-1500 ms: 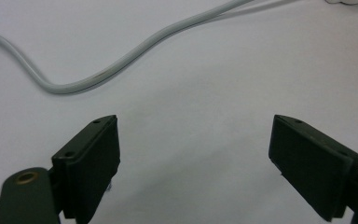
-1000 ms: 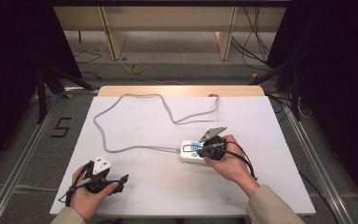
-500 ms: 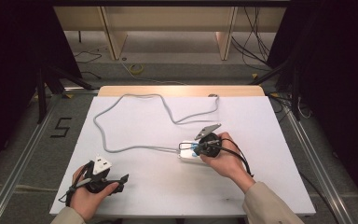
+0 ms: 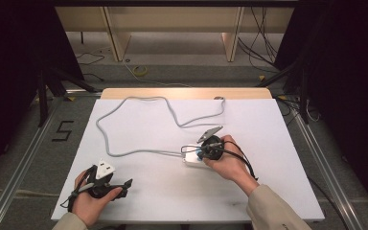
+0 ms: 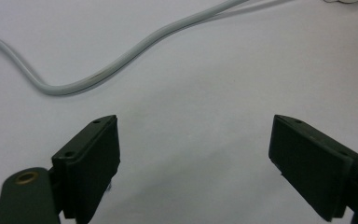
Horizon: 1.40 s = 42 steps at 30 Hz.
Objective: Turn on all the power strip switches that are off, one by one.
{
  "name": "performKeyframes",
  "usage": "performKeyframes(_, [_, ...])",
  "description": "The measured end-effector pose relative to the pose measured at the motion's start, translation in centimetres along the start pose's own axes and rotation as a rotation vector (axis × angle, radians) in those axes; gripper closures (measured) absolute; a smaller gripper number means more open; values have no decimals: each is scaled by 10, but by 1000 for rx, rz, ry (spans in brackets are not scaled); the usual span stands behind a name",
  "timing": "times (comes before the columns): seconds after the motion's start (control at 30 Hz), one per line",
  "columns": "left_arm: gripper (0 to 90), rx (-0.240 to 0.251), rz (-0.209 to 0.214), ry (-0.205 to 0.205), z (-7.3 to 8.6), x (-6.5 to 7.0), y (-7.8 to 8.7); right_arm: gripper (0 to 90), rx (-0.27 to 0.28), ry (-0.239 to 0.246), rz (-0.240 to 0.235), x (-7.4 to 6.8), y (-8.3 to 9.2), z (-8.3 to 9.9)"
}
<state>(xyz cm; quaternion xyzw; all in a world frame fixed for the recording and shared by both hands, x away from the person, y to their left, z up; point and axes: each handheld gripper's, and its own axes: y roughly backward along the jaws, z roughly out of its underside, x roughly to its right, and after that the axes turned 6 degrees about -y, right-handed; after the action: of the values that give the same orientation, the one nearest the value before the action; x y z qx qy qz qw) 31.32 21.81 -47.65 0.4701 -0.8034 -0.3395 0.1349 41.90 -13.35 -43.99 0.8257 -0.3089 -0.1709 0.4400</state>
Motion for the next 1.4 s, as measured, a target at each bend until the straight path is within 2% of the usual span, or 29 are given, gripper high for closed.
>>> performKeyframes(0.53, [162, 0, 1, 0, 0, 0, 0, 900, -49, 9, 6, -1, -5, -8])
performKeyframes(1.4, [162, -2, 0, -7, 0, 0, 1, 900, -66, -8, 1, 1, -8, -9])
